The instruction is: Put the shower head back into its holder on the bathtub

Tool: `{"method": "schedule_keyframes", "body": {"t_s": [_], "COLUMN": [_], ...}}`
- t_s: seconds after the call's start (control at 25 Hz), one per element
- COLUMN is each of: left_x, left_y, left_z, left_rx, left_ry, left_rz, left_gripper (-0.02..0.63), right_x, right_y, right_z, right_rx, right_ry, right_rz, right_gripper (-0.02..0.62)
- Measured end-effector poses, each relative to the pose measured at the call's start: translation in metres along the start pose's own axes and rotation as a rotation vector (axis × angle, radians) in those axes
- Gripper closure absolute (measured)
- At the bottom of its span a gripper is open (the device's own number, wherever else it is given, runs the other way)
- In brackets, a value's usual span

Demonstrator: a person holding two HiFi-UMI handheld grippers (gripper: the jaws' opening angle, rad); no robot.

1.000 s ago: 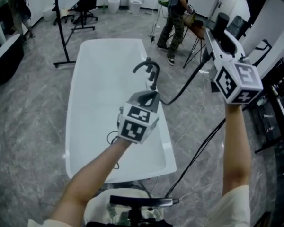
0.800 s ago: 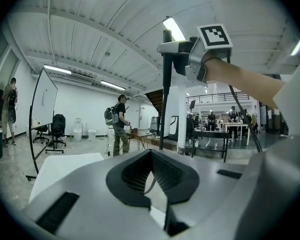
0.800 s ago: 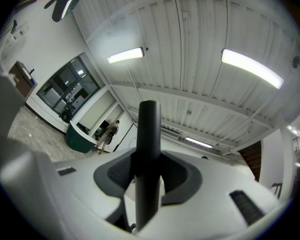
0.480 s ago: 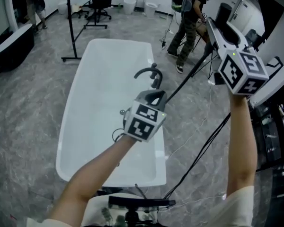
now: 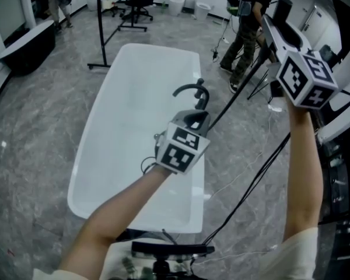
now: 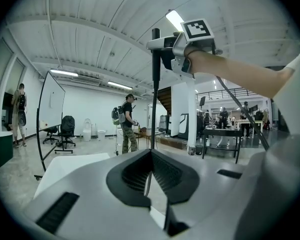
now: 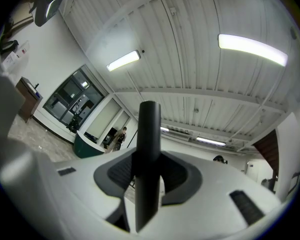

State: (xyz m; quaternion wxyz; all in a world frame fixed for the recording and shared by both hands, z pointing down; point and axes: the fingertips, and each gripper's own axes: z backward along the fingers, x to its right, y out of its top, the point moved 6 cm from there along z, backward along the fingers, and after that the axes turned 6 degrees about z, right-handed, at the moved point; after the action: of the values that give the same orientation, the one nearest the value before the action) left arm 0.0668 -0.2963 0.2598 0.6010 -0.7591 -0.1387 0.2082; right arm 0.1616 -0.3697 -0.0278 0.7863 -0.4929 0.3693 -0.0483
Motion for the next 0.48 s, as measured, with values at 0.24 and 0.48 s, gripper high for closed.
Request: {"method": "schedule_keyframes", "body": {"t_s": [0.24, 0.48], "left_x": [-0.008, -0.008], "left_y": [-0.01, -0.016], "left_z": [-0.003, -0.003], "left_rx": [-0.021, -0.027], "left_ry": [0.033, 0.054], "left_rz": [0.013, 0.019], "left_gripper": [0.6, 0.598], "right_x": [-0.002, -0.003], "right_y": [-0.019, -0.036], "right_z": [-0.009, -0.008], "right_rx": [-0.006, -0.009], "right_ry": [0.021, 0.022], "right_rz": [-0.022, -0.047], "right_gripper": [0.46, 0.46]}}
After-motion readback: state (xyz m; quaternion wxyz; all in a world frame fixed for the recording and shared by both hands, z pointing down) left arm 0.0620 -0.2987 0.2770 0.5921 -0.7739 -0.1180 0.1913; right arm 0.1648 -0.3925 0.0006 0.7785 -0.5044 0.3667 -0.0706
